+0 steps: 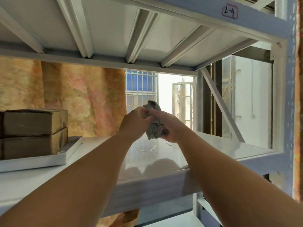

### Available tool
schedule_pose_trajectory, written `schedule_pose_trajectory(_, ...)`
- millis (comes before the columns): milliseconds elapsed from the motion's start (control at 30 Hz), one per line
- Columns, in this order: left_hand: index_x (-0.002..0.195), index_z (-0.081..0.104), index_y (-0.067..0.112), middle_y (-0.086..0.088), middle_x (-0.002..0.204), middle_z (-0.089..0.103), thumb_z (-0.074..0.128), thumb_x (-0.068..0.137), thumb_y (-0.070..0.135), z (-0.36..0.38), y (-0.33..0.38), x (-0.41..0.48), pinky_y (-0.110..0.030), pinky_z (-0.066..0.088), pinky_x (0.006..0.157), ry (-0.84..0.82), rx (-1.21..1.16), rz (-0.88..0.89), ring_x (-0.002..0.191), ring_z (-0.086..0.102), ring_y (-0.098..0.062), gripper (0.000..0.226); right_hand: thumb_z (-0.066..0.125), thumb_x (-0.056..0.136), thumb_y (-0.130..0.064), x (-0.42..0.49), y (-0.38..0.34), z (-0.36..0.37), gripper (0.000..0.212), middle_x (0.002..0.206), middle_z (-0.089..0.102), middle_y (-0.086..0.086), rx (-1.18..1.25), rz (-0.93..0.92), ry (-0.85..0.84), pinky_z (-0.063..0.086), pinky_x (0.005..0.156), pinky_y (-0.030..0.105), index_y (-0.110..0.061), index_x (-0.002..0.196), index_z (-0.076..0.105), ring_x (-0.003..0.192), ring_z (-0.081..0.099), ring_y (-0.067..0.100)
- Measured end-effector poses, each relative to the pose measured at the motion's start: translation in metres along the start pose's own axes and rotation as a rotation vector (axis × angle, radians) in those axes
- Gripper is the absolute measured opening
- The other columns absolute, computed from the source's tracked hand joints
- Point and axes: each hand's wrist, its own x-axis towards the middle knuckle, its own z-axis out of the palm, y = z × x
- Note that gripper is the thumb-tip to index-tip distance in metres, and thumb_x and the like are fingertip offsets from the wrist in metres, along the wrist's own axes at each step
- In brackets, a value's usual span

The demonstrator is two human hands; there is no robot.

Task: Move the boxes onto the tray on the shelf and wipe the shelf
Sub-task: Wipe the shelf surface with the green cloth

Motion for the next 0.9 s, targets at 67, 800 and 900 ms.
schedule_pose_trajectory(67,0.116,0.061,0.009,-0.007,0.098,0.065,0.054,0.093,0.016,-0.002,0.0,0.0,-0.03,0.051,0.081,-0.007,-0.061,0.002,0.095,0.063,-0.025,0.025,0.061,0.091,-0.016,0.001,0.0,-0.003,0.032,0.103,0.065,0.016,-0.044,-0.052,-0.04,0.056,0.064,0.031,-0.004,0.12,0.057,0.084,0.065,0.025)
schedule_pose_trajectory(800,0.119,0.044,0.012,-0.011,0.119,0.054,0.077,0.07,0.043,0.002,-0.012,0.009,-0.038,0.054,0.086,0.056,-0.179,-0.216,0.105,0.057,-0.027,0.066,0.058,0.092,-0.024,-0.008,0.001,0.004,0.028,0.1,0.067,0.012,-0.112,-0.085,-0.148,0.053,0.087,0.035,-0.006,0.114,0.061,0.095,0.064,0.025)
schedule_pose_trajectory(900,0.119,0.045,0.007,-0.009,0.111,0.055,0.077,0.074,0.031,0.001,-0.012,0.008,-0.038,0.053,0.087,0.061,-0.18,-0.21,0.103,0.056,-0.025,0.06,0.056,0.092,-0.012,-0.009,0.001,0.003,0.01,0.086,0.066,0.011,-0.116,-0.121,-0.005,0.055,0.074,0.032,-0.006,0.096,0.063,0.08,0.064,0.023)
